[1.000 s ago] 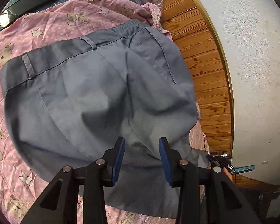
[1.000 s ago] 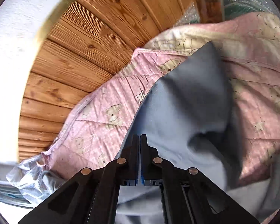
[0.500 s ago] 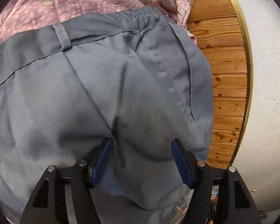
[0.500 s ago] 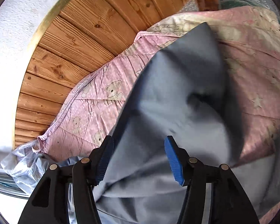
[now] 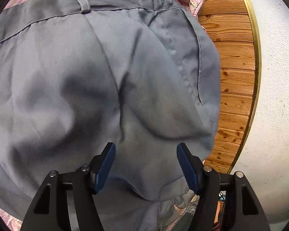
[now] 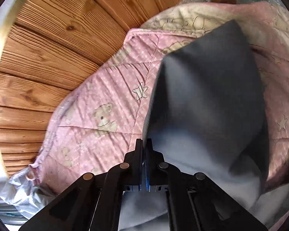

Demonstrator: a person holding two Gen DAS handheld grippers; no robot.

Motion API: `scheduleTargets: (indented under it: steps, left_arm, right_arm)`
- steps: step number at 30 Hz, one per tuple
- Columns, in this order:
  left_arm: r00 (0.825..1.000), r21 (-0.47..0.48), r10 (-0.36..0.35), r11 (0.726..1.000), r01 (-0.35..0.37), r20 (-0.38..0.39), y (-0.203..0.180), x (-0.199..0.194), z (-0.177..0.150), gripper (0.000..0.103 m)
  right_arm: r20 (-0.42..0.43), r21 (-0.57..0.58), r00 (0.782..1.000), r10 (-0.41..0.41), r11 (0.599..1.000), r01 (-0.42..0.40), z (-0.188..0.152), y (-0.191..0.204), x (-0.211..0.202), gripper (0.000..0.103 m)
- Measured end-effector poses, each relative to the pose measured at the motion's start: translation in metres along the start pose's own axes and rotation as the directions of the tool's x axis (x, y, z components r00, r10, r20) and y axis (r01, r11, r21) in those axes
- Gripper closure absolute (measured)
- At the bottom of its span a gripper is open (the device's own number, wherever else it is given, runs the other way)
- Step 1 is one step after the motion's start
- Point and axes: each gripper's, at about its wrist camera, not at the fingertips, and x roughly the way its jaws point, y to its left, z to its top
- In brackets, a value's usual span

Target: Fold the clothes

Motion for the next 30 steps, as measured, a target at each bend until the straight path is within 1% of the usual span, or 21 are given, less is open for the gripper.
scheduleTargets:
  steps: [2, 4, 5, 6, 7, 9, 11, 13, 14, 15, 16, 17, 18, 19, 21, 24, 26, 28, 29, 30]
  left_arm:
    - [1.000, 0.034, -0.004, 0.999, 0.004, -0.001, -0.004, -0.010, -0.004, 0.035]
    - [1.000, 0.064, -0.011, 0.998, 0.011, 0.001, -0.008, -0.021, -0.009, 0.035]
    - [1.000, 0.074, -0.009, 0.997, 0.009, -0.001, -0.009, -0.026, -0.012, 0.035]
    - [1.000, 0.081, -0.007, 0.997, 0.007, -0.003, -0.008, -0.030, -0.016, 0.035]
    - [1.000, 0.089, -0.012, 0.996, 0.013, -0.009, -0.007, -0.033, -0.020, 0.035]
    - [0.999, 0.100, -0.011, 0.995, 0.014, -0.032, -0.001, -0.033, -0.028, 0.035]
    - [0.999, 0.088, 0.006, 0.996, -0.001, -0.054, 0.008, -0.026, -0.035, 0.035]
    - [0.997, 0.054, 0.015, 0.998, -0.011, -0.074, 0.016, -0.017, -0.040, 0.035]
    - [0.997, 0.048, 0.014, 0.999, -0.011, -0.081, 0.017, -0.013, -0.043, 0.035]
    - [0.996, 0.050, 0.015, 0.999, -0.010, -0.088, 0.016, -0.011, -0.047, 0.035]
    - [0.995, 0.056, 0.018, 0.998, -0.012, -0.095, 0.014, -0.009, -0.050, 0.035]
    - [0.995, 0.066, 0.016, 0.998, -0.009, -0.103, 0.010, -0.007, -0.053, 0.035]
    - [0.994, 0.084, 0.009, 0.997, 0.000, -0.112, 0.005, -0.006, -0.057, 0.035]
    - [0.992, 0.102, 0.005, 0.995, 0.007, -0.124, 0.000, -0.004, -0.061, 0.035]
    - [0.989, 0.124, 0.004, 0.992, 0.015, -0.148, -0.007, 0.000, -0.070, 0.035]
    - [0.983, 0.115, -0.018, 0.993, 0.039, -0.181, -0.011, 0.011, -0.085, 0.035]
    - [0.978, 0.109, -0.030, 0.993, 0.053, -0.208, -0.013, 0.022, -0.099, 0.035]
    - [0.971, 0.108, -0.044, 0.992, 0.071, -0.233, -0.014, 0.032, -0.116, 0.035]
    - [0.968, 0.112, -0.047, 0.991, 0.077, -0.246, -0.014, 0.038, -0.125, 0.035]
    - [0.966, 0.118, -0.042, 0.990, 0.074, -0.254, -0.013, 0.043, -0.132, 0.035]
  right_arm:
    - [0.066, -0.019, 0.996, 0.067, 0.998, -0.066, -0.031, -0.011, -0.049, 0.102]
    - [0.129, -0.055, 0.987, 0.100, 0.994, -0.093, -0.075, -0.030, -0.103, 0.102]
    - [0.152, -0.077, 0.984, 0.094, 0.994, -0.083, -0.102, -0.041, -0.126, 0.102]
    - [0.166, -0.096, 0.984, 0.059, 0.994, -0.043, -0.131, -0.057, -0.144, 0.102]
    - [0.156, -0.103, 0.988, 0.011, 0.995, 0.006, -0.156, -0.072, -0.149, 0.102]
    - [0.081, -0.070, 0.992, -0.098, 0.992, 0.104, -0.196, -0.115, -0.135, 0.102]
    - [0.007, -0.032, 0.977, -0.211, 0.977, 0.211, -0.225, -0.158, -0.110, 0.100]
    - [-0.032, -0.035, 0.959, -0.281, 0.960, 0.280, -0.238, -0.181, -0.092, 0.090]
    - [-0.008, -0.049, 0.951, -0.308, 0.950, 0.308, -0.239, -0.182, -0.094, 0.087]
    - [0.016, -0.062, 0.942, -0.335, 0.940, 0.336, -0.241, -0.183, -0.096, 0.081]
    - [0.042, -0.077, 0.932, -0.361, 0.929, 0.363, -0.241, -0.184, -0.099, 0.072]
    - [0.078, -0.099, 0.922, -0.380, 0.917, 0.386, -0.240, -0.180, -0.104, 0.067]
    - [0.114, -0.124, 0.911, -0.396, 0.904, 0.408, -0.238, -0.176, -0.108, 0.059]
    - [0.151, -0.159, 0.897, -0.416, 0.885, 0.437, -0.235, -0.170, -0.109, 0.055]
    - [0.205, -0.234, 0.867, -0.454, 0.837, 0.494, -0.228, -0.161, -0.107, 0.055]
    - [0.286, -0.355, 0.824, -0.489, 0.745, 0.565, -0.224, -0.146, -0.106, 0.055]
    - [0.370, -0.422, 0.791, -0.488, 0.670, 0.611, -0.228, -0.139, -0.113, 0.053]
    - [0.433, -0.486, 0.764, -0.478, 0.590, 0.645, -0.237, -0.127, -0.112, 0.051]
    - [0.461, -0.519, 0.751, -0.473, 0.543, 0.660, -0.243, -0.123, -0.111, 0.050]
    - [0.491, -0.555, 0.737, -0.465, 0.485, 0.676, -0.249, -0.117, -0.108, 0.050]
